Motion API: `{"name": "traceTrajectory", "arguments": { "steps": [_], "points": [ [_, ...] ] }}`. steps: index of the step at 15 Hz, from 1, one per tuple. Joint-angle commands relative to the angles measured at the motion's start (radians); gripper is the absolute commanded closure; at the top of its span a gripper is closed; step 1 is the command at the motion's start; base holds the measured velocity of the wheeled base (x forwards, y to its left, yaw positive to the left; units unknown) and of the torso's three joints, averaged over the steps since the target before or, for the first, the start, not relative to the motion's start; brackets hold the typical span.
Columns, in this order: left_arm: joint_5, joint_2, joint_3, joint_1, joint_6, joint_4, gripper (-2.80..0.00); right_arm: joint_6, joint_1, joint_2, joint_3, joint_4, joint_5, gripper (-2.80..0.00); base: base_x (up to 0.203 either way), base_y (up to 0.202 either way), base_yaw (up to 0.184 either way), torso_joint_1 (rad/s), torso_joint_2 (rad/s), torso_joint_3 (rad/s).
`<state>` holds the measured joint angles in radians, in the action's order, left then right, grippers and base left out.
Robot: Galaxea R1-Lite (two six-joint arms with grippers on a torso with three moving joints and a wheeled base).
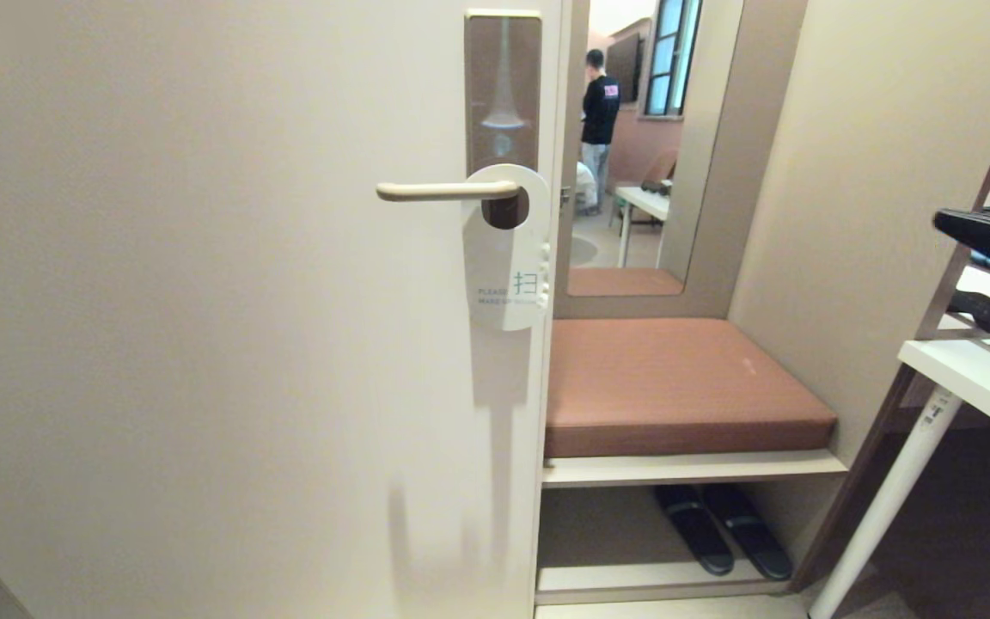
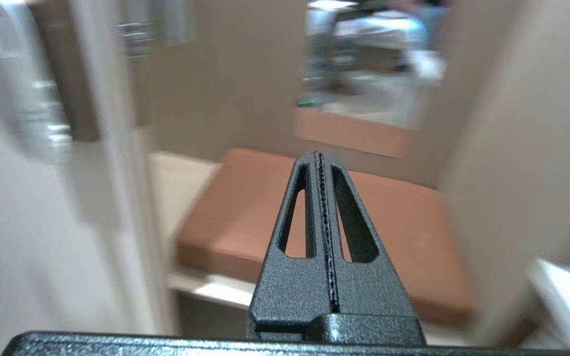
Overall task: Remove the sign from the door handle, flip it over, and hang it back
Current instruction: Take down the sign
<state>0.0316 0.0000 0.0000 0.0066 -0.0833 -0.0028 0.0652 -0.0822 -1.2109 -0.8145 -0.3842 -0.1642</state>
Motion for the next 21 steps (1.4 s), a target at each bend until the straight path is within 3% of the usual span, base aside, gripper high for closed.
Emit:
{"name": "traceTrajectory", "arguments": {
  "steps": [1, 4, 9, 12, 15, 21],
  "points": [
    [0.001, 0.000, 0.000, 0.001, -0.001, 0.000, 0.00, 0.003, -0.099, -0.167, -0.077, -0.006, -0.024, 0.00, 0.000, 0.000, 0.000, 0.000, 0.00, 0.000],
    [0.001, 0.000, 0.000, 0.001, -0.001, 0.000, 0.00, 0.004, -0.222, -0.295, -0.157, -0.007, -0.064, 0.00, 0.000, 0.000, 0.000, 0.000, 0.00, 0.000],
    [0.001, 0.000, 0.000, 0.001, -0.001, 0.000, 0.00, -0.002, -0.317, -0.479, -0.286, -0.007, -0.146, 0.00, 0.000, 0.000, 0.000, 0.000, 0.00, 0.000],
    [0.001, 0.000, 0.000, 0.000, -0.001, 0.000, 0.00, -0.017, -0.326, -0.557, -0.344, -0.007, -0.230, 0.00, 0.000, 0.000, 0.000, 0.000, 0.00, 0.000],
    [0.001, 0.000, 0.000, 0.000, -0.001, 0.000, 0.00, -0.076, -0.325, -0.584, -0.368, -0.009, -0.383, 0.00, 0.000, 0.000, 0.000, 0.000, 0.00, 0.000],
    [0.001, 0.000, 0.000, 0.000, -0.001, 0.000, 0.00, -0.105, -0.293, -0.665, -0.382, -0.086, -0.622, 0.00, 0.000, 0.000, 0.000, 0.000, 0.00, 0.000]
  ]
}}
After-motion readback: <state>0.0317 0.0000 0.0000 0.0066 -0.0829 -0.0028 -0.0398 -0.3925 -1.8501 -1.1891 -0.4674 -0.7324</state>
